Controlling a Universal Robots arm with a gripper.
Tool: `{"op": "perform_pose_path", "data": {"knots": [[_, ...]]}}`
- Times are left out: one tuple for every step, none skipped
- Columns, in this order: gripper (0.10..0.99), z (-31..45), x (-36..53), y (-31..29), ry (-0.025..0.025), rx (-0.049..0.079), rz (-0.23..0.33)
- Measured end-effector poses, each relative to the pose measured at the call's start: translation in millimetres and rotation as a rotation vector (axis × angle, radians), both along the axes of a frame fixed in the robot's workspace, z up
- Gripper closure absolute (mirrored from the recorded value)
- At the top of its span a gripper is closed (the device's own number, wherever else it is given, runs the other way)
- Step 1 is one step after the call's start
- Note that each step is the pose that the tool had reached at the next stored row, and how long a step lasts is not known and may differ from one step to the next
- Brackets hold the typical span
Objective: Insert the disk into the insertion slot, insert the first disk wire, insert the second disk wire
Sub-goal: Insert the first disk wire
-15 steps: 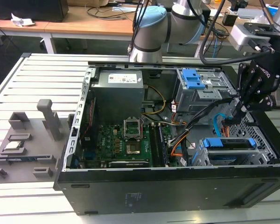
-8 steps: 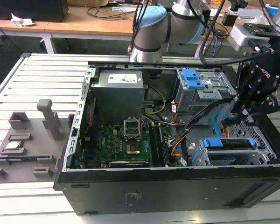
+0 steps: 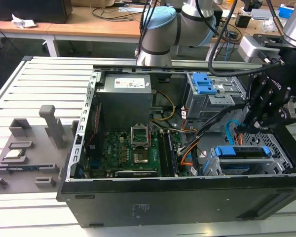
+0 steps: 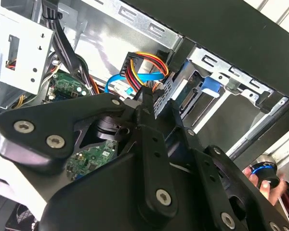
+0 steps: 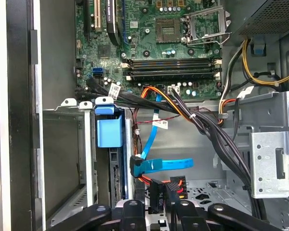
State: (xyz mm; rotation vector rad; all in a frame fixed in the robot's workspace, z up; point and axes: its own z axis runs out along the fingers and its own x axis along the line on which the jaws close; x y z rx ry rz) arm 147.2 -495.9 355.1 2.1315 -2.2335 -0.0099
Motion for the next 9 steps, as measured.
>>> {"op": "perform_pose_path", "data": {"knots": [[0.784, 0.0, 0.0, 0.0, 0.0, 0.0, 0.0], [0.8, -0.1, 0.0, 0.0, 0.0, 0.0, 0.0], [0.867, -0.1, 0.0, 0.0, 0.0, 0.0, 0.0], [0.867, -0.1, 0.0, 0.0, 0.0, 0.0, 0.0], [0.918, -0.1, 0.0, 0.0, 0.0, 0.0, 0.0], [0.918, -0.1, 0.0, 0.0, 0.0, 0.0, 0.0], [0.918, -0.1, 0.0, 0.0, 0.0, 0.0, 0.0], [0.918, -0.2, 0.0, 0.0, 0.0, 0.0, 0.0], [0.918, -0.2, 0.0, 0.0, 0.0, 0.0, 0.0]]}}
